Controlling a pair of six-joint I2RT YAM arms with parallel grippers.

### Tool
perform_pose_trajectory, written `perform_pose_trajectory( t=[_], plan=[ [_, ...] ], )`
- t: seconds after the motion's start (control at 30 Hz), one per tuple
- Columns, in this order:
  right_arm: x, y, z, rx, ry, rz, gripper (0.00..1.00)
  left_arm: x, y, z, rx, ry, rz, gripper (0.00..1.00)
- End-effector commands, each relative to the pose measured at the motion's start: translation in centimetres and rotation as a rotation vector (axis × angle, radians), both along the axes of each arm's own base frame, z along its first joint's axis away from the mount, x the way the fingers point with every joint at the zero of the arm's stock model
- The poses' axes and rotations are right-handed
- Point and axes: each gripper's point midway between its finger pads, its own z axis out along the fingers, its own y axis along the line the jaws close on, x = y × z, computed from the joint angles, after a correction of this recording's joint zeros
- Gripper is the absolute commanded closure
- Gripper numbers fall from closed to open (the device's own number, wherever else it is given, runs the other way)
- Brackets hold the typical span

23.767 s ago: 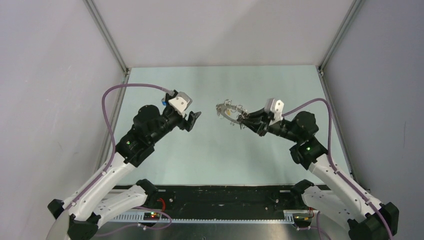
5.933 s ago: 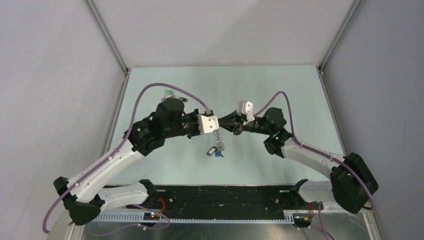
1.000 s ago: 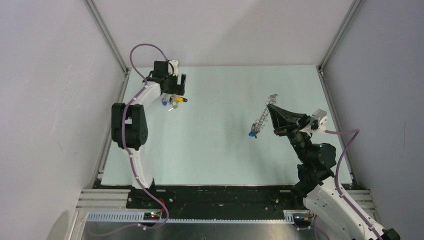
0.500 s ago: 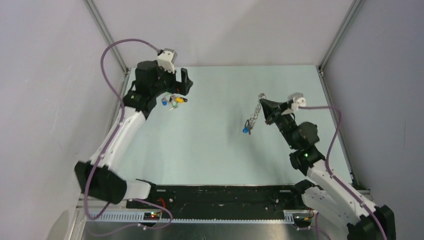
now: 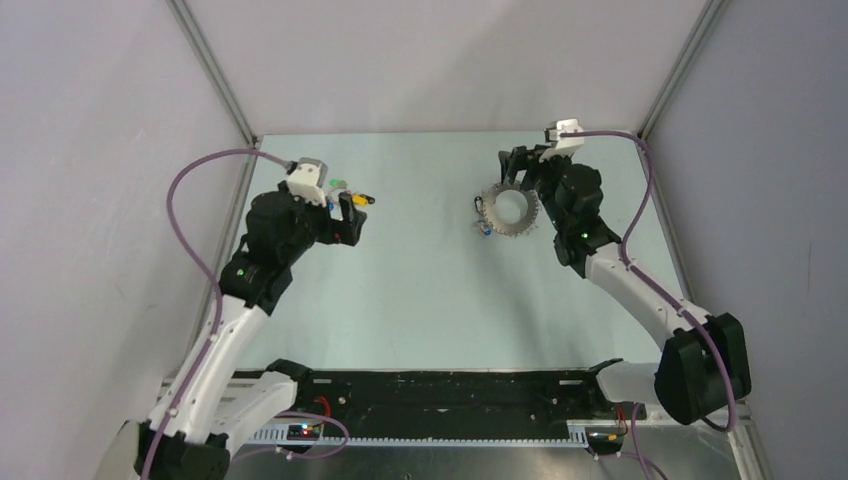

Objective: Remove the keys from the keyring

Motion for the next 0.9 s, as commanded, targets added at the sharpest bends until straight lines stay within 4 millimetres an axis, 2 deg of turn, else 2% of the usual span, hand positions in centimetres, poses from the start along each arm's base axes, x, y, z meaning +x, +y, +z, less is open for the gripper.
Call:
perform_pose_trajectory(
  t=[0.0,0.03,0.07,0.1,0.2,0.27,0.3,0.33,0.37,0.4,0.43,0.47,0.5,0.7,0.87],
  plan=[
    [-1.4,-1.8,4.8,0.009,-0.078,-0.052,0.17,-0.8,1.6,3.1,-0.084,-0.090,0.114,0.00],
    [-1.7,-2.1,4.0,-0.019,-0.046,-0.056,0.17,-1.5,1.7,3.9,-0.090,-0.119,0.101,0.00],
    [-2.6,-2.6,4.6,-0.019,-0.052,-0.062,0.17,-1.9,1.8,4.4,-0.095,-0.137,0.101,0.00],
    [-3.1,-3.2,4.1,-0.047,-0.031,-0.080,0.17,-2.6,2.3,5.4,-0.108,-0.175,0.115,0.00],
    [-5.7,-5.8,4.1,-0.080,-0.058,-0.141,0.16,-3.2,4.4,6.8,-0.138,-0.253,0.224,0.00],
    [-7.6,-7.5,4.5,-0.074,-0.091,-0.177,0.16,-3.3,5.5,6.9,-0.158,-0.280,0.290,0.00],
    [-9.0,-8.5,5.7,-0.056,-0.132,-0.194,0.16,-3.4,5.8,6.7,-0.154,-0.286,0.306,0.00],
    [-9.5,-9.1,4.8,-0.064,-0.124,-0.216,0.17,-3.5,5.9,6.7,-0.149,-0.289,0.305,0.00],
    [-10.8,-9.9,5.9,-0.045,-0.162,-0.232,0.17,-3.5,5.9,6.6,-0.139,-0.292,0.300,0.00],
    [-11.2,-10.5,5.1,-0.048,-0.149,-0.254,0.17,-3.5,5.9,6.6,-0.136,-0.292,0.300,0.00],
    [-12.5,-11.1,6.0,-0.029,-0.181,-0.265,0.17,-3.5,5.9,6.8,-0.137,-0.296,0.299,0.00],
    [-12.9,-11.7,5.5,-0.025,-0.173,-0.287,0.17,-3.6,5.9,6.9,-0.140,-0.300,0.298,0.00],
    [-13.8,-12.2,6.2,-0.007,-0.198,-0.299,0.17,-3.6,5.8,7.0,-0.139,-0.302,0.294,0.00],
    [-16.4,-14.9,6.4,0.030,-0.225,-0.395,0.17,-4.2,6.1,7.6,-0.156,-0.323,0.301,0.00],
    [-17.1,-16.4,5.6,0.062,-0.206,-0.475,0.13,-4.6,6.7,8.0,-0.155,-0.345,0.322,0.00]
  ],
)
